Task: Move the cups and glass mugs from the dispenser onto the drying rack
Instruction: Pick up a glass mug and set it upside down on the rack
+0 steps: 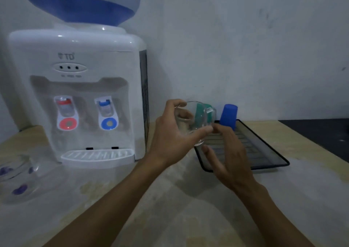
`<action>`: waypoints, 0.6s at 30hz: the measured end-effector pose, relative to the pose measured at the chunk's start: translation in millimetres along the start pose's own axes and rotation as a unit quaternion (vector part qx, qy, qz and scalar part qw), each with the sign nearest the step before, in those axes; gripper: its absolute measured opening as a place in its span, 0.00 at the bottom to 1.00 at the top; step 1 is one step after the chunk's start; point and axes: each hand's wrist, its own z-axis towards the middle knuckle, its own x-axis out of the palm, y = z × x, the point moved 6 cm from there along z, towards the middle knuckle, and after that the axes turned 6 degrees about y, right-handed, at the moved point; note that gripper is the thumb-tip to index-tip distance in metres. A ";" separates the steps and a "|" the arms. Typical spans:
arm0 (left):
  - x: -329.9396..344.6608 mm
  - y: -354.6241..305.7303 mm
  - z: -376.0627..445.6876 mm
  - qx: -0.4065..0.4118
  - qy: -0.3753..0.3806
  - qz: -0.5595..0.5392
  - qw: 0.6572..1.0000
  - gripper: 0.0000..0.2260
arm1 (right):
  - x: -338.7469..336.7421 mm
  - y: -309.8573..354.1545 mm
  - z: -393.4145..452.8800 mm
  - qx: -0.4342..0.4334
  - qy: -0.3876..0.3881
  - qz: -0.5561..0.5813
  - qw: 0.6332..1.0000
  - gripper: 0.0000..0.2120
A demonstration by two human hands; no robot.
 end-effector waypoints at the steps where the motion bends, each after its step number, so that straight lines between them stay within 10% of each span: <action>1: 3.7 0.8 4.0 -0.026 -0.003 -0.035 0.999 0.35 | -0.5 -1.5 -0.5 0.007 -0.001 -0.001 1.000 0.26; 9: 33.6 19.7 1.2 -0.168 0.019 -0.258 0.951 0.26 | 5.7 -4.5 -0.3 0.129 -0.028 0.170 0.977 0.23; 18: 31.8 21.0 -5.8 -0.175 0.023 -0.259 0.949 0.23 | 29.9 -9.2 -5.4 0.270 -0.015 0.506 0.819 0.30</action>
